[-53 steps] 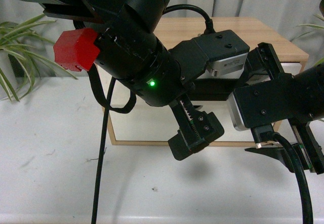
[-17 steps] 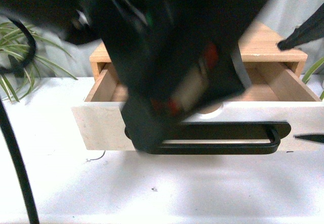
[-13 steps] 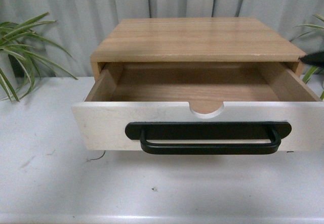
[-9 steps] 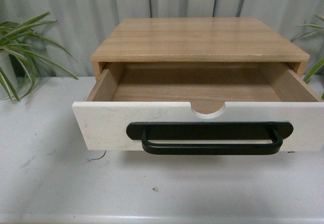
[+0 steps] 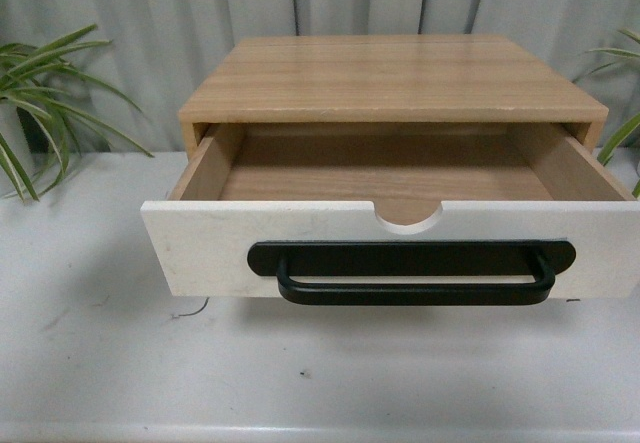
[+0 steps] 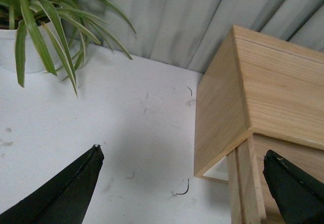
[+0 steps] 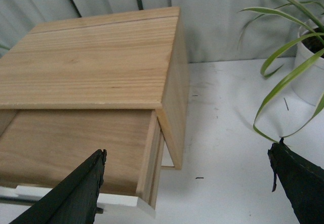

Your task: Pull drawer

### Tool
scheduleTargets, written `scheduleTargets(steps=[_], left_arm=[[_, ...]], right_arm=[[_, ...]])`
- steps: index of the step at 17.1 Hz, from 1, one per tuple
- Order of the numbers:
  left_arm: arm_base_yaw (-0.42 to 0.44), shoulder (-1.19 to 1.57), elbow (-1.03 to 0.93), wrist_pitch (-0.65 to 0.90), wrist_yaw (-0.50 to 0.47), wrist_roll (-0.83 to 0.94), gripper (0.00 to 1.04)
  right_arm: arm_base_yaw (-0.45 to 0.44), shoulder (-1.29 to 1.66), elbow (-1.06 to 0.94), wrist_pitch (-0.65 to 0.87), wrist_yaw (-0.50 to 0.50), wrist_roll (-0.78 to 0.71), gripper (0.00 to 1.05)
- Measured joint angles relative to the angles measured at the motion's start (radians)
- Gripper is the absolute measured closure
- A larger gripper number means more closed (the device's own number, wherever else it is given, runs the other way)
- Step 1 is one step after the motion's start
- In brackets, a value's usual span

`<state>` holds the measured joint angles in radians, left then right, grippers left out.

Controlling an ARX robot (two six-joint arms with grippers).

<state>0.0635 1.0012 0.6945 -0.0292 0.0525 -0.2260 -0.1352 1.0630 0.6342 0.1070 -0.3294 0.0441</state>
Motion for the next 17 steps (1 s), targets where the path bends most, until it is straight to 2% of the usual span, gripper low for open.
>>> scheduleTargets(steps=[2,3,4,5,6,9,10,11,17], left_arm=[[-0.008,-0.023,-0.037,-0.002,-0.028,0.023,0.07],[-0.007,-0.042,-0.062,0.042,-0.022,0.047,0.08],[0.003,-0.096,-0.172,0.286,0.008,0.113,0.21],[-0.021,-0.158,-0.277,0.427,-0.011,0.161,0.33],[-0.059,-0.195,-0.342,0.494,-0.048,0.187,0.46],[-0.065,-0.279,-0.468,0.513,-0.052,0.208,0.86],[-0.065,-0.313,-0.494,0.515,-0.052,0.208,0.98],[-0.065,-0.349,-0.521,0.512,-0.053,0.211,1.03],[-0.065,-0.539,-0.628,0.42,-0.053,0.211,1.03]], right_arm=[[0.023,-0.029,-0.04,0.023,0.012,0.001,0.07],[0.061,-0.071,-0.14,0.253,0.152,-0.018,0.18],[0.123,-0.166,-0.239,0.35,0.274,-0.028,0.31],[0.141,-0.248,-0.299,0.377,0.307,-0.037,0.44],[0.141,-0.289,-0.333,0.393,0.323,-0.037,0.57],[0.139,-0.368,-0.45,0.386,0.327,-0.038,0.97],[0.139,-0.406,-0.467,0.386,0.326,-0.041,1.02],[0.139,-0.443,-0.49,0.376,0.327,-0.042,1.03],[0.139,-0.63,-0.582,0.266,0.327,-0.042,1.03]])
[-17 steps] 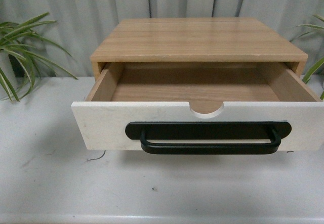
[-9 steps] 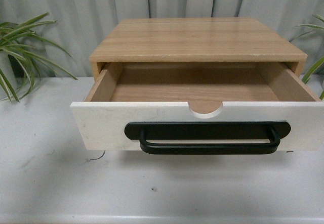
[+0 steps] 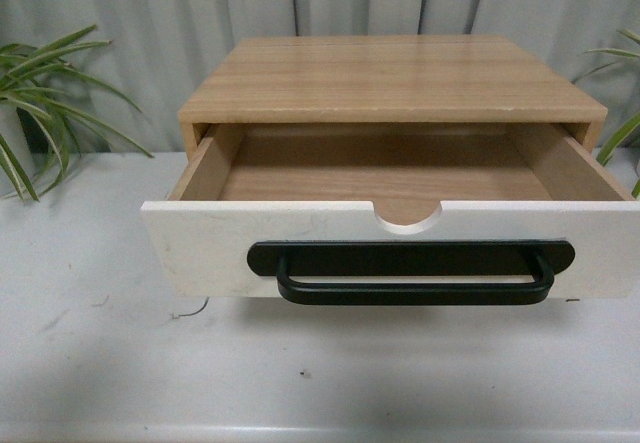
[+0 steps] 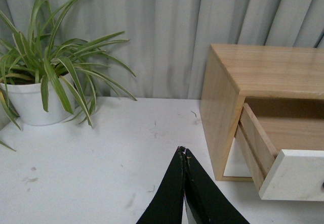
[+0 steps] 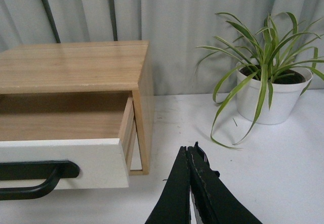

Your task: Pull drawer

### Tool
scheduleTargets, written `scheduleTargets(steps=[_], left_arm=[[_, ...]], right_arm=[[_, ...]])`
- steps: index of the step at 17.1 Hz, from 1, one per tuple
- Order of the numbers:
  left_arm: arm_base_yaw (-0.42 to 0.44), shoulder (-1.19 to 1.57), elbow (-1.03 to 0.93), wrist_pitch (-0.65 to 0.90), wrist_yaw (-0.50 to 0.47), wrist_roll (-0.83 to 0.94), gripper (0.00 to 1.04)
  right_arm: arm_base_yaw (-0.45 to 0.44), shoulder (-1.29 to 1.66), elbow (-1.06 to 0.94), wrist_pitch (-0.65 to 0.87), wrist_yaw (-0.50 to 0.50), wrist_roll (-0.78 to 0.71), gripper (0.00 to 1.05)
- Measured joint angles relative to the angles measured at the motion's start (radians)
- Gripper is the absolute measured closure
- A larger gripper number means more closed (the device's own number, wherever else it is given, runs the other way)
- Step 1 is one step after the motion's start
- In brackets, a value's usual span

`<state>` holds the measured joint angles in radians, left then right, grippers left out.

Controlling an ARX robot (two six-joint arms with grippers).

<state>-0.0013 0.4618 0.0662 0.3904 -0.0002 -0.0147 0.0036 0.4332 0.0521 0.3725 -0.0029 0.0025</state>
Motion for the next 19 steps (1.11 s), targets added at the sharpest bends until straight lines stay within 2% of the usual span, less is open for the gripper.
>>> scheduleTargets(steps=[2,3,4,12,13,14,15,19], left_arm=[[0.0,-0.06,-0.018,-0.041,0.0,0.0,1.03],[0.0,-0.087,-0.024,-0.061,0.0,0.0,1.03],[0.0,-0.11,-0.041,-0.045,0.0,0.0,1.03],[0.0,-0.274,-0.057,-0.202,0.0,0.0,1.03],[0.0,-0.286,-0.057,-0.214,0.0,0.0,1.03],[0.0,-0.34,-0.054,-0.294,-0.003,0.0,1.03],[0.001,-0.427,-0.056,-0.406,0.002,0.0,1.03],[0.002,-0.452,-0.056,-0.391,-0.001,0.0,1.03]], right_arm=[[0.0,-0.062,-0.013,-0.043,0.0,0.0,1.03],[0.0,-0.077,-0.036,-0.005,0.0,0.0,1.03],[0.0,-0.094,-0.04,-0.047,0.001,0.0,1.03],[0.0,-0.259,-0.04,-0.198,0.001,0.0,1.03],[0.0,-0.324,-0.039,-0.3,0.002,0.0,1.03],[-0.004,-0.414,-0.039,-0.38,0.0,-0.001,1.03],[-0.004,-0.429,-0.037,-0.36,0.002,-0.001,1.03],[-0.004,-0.429,-0.039,-0.377,0.003,-0.002,1.03]])
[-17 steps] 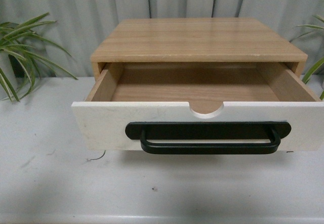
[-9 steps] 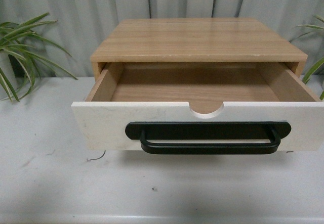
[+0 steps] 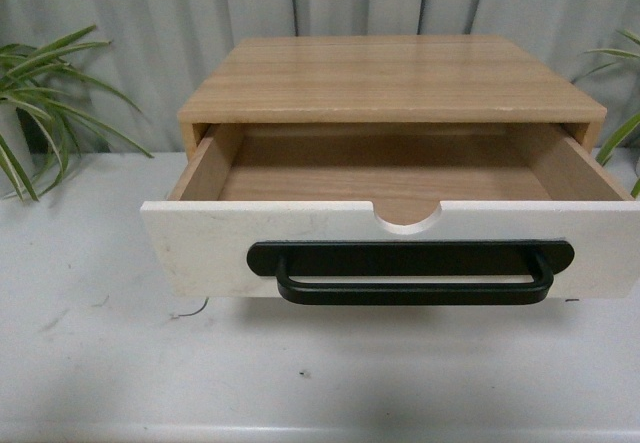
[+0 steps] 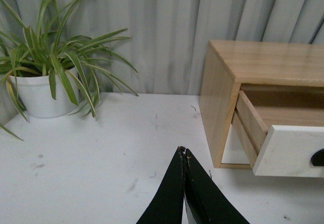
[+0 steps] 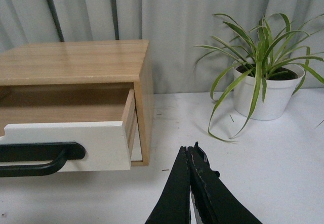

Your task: Pull drawer

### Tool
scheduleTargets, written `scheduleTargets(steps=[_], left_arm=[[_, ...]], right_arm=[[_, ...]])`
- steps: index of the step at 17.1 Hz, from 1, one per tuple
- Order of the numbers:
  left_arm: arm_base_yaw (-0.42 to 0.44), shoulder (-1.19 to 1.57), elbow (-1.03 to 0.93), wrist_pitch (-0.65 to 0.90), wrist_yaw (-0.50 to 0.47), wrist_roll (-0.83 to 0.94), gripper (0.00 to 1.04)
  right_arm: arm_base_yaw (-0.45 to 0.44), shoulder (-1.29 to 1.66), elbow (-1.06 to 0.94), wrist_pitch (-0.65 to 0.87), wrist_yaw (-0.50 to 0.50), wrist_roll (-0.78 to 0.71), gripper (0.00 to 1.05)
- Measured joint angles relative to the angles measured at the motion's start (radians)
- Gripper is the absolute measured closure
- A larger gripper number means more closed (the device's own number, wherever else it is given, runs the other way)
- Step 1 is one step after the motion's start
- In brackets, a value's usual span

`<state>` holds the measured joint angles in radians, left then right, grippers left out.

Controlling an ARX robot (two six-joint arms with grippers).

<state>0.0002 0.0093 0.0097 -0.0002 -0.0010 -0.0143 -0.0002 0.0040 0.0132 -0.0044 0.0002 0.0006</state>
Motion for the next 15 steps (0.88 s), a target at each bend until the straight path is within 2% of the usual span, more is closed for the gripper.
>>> scheduleTargets(steps=[3,4,6,11,12,13,15], left_arm=[[0.0,0.0,0.0,-0.004,0.0,0.0,1.03],[0.0,0.0,0.0,-0.003,0.0,0.0,1.03],[0.0,0.0,0.0,-0.004,0.0,0.0,0.82],[0.0,0.0,0.0,-0.004,0.0,0.0,0.2],[0.0,0.0,0.0,-0.004,0.0,0.0,0.08],[0.0,0.0,0.0,-0.004,0.0,0.001,0.07],[0.0,0.0,0.0,-0.003,0.0,0.001,0.07]], right_arm=[[0.0,0.0,0.0,0.001,0.0,0.0,1.03],[0.0,0.0,0.0,0.001,0.0,-0.001,0.98],[0.0,0.0,0.0,0.0,0.0,-0.001,0.75],[0.0,0.0,0.0,0.001,0.0,-0.001,0.12],[0.0,0.0,0.0,0.001,0.0,0.0,0.04],[0.0,0.0,0.0,0.001,0.0,-0.001,0.08],[0.0,0.0,0.0,0.001,0.0,-0.001,0.06]])
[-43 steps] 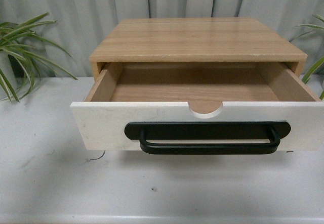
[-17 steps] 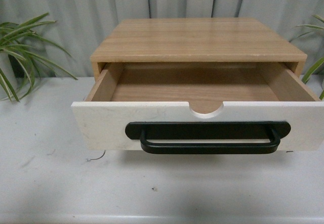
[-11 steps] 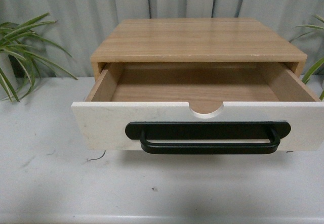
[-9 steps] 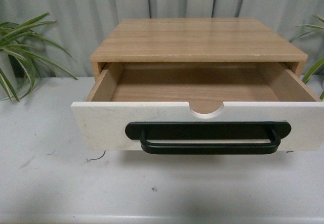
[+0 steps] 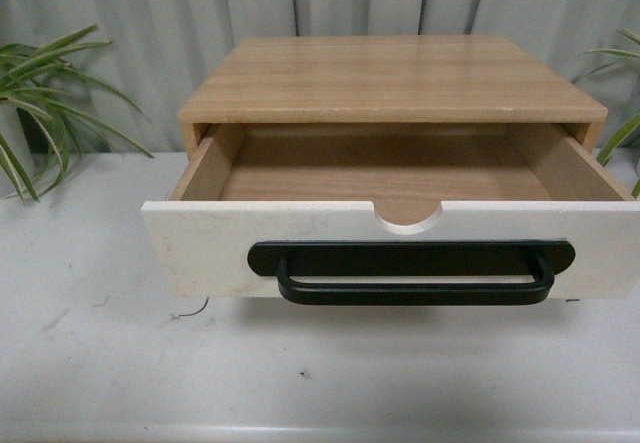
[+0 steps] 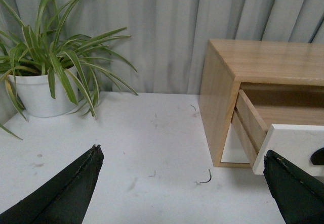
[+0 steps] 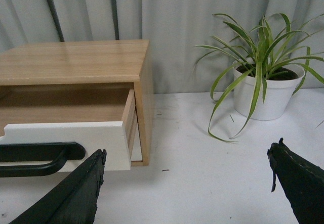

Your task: Pull drawer

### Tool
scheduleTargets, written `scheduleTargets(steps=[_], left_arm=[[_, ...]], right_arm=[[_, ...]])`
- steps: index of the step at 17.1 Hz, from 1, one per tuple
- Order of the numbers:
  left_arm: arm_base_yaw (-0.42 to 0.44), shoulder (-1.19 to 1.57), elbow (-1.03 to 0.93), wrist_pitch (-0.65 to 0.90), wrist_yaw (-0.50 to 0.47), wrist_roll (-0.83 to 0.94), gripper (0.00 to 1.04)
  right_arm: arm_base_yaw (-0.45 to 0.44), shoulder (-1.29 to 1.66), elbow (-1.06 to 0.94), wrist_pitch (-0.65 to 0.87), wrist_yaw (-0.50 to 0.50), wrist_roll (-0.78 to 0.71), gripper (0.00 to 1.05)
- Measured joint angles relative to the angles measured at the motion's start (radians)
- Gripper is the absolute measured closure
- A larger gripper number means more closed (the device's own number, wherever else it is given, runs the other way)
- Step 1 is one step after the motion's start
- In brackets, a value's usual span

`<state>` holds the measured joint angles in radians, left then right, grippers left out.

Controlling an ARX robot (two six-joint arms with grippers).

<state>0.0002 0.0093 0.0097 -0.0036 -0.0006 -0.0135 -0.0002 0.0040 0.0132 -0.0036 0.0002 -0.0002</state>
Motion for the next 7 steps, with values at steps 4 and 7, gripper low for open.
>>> scheduleTargets(steps=[4,7], left_arm=[[0.0,0.0,0.0,0.0,0.0,0.0,0.07],[0.0,0.0,0.0,0.0,0.0,0.0,0.07]], right_arm=[[0.0,0.0,0.0,0.0,0.0,0.0,0.06],[0.0,0.0,0.0,0.0,0.0,0.0,0.06]])
